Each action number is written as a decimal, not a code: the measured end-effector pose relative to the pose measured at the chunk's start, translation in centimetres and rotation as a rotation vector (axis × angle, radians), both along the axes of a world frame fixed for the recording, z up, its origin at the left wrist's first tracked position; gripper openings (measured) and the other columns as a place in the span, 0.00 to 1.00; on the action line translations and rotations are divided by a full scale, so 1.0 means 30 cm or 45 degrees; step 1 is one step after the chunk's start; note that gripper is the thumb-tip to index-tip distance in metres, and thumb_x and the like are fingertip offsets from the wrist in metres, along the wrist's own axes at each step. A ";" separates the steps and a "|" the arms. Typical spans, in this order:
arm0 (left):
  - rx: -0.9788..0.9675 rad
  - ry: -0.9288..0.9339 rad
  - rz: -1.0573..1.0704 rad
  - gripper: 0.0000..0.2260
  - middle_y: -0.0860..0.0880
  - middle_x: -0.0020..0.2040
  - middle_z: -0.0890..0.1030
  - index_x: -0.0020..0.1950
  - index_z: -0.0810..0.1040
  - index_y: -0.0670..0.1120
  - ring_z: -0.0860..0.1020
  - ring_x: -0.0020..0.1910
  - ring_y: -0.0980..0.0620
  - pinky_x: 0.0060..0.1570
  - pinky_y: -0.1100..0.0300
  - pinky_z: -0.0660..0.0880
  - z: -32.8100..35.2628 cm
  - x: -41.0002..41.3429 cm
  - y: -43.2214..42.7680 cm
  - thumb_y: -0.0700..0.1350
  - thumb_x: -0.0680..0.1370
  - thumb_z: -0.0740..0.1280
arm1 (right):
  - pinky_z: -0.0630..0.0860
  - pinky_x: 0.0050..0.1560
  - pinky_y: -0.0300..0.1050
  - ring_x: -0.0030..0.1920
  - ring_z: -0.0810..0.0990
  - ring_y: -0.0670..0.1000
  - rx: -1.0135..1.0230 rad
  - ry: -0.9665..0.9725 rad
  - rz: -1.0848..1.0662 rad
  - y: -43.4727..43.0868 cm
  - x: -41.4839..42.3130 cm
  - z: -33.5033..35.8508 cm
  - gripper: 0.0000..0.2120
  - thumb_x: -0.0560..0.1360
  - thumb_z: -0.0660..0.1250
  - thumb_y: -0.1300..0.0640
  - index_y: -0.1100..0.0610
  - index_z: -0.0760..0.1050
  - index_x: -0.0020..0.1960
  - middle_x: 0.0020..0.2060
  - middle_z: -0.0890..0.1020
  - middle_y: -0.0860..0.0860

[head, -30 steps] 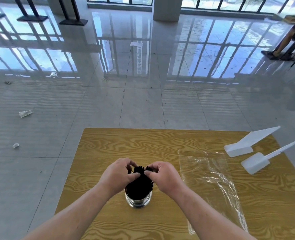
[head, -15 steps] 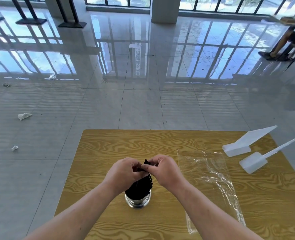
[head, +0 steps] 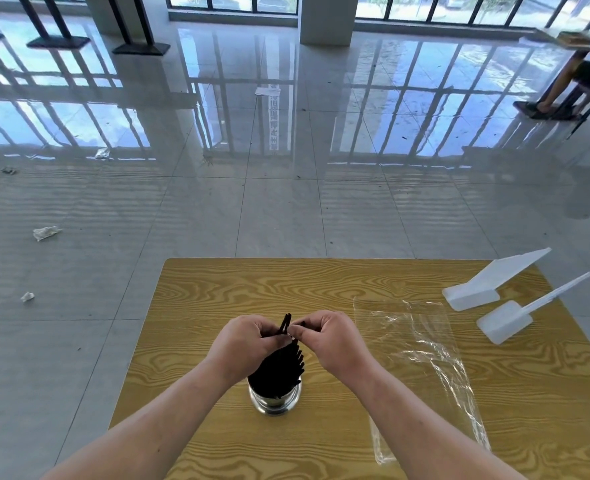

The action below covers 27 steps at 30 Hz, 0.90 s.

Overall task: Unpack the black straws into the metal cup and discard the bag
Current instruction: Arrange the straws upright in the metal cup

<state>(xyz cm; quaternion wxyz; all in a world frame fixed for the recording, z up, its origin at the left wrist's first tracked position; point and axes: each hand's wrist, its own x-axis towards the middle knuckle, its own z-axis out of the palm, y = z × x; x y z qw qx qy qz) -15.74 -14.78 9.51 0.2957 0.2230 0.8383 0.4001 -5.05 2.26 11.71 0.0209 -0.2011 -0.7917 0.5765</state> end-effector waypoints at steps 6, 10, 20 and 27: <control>0.011 -0.047 -0.007 0.02 0.61 0.42 0.88 0.44 0.88 0.63 0.86 0.42 0.61 0.49 0.52 0.85 0.007 0.003 -0.001 0.56 0.76 0.77 | 0.77 0.41 0.29 0.39 0.85 0.38 -0.015 -0.023 -0.010 -0.005 0.003 0.018 0.09 0.79 0.77 0.53 0.41 0.89 0.42 0.36 0.87 0.39; 0.027 -0.106 0.017 0.02 0.60 0.42 0.88 0.44 0.88 0.63 0.87 0.42 0.60 0.50 0.51 0.85 0.014 0.005 -0.001 0.55 0.76 0.77 | 0.72 0.33 0.35 0.28 0.74 0.41 -0.036 -0.009 -0.021 0.002 0.002 0.038 0.12 0.81 0.75 0.48 0.43 0.87 0.39 0.27 0.80 0.43; 0.241 -0.375 0.203 0.02 0.48 0.43 0.90 0.45 0.90 0.52 0.89 0.42 0.49 0.47 0.56 0.86 0.055 -0.021 -0.015 0.49 0.76 0.79 | 0.81 0.35 0.40 0.34 0.82 0.50 -0.279 0.367 -0.506 0.176 0.117 0.164 0.13 0.85 0.65 0.55 0.61 0.84 0.49 0.35 0.86 0.54; 0.384 -0.487 0.364 0.10 0.46 0.39 0.87 0.43 0.90 0.46 0.84 0.37 0.53 0.42 0.63 0.81 0.093 -0.023 0.029 0.53 0.71 0.81 | 0.85 0.45 0.43 0.44 0.87 0.56 -0.539 0.184 -0.527 0.147 0.198 0.106 0.11 0.83 0.67 0.66 0.59 0.88 0.51 0.45 0.89 0.61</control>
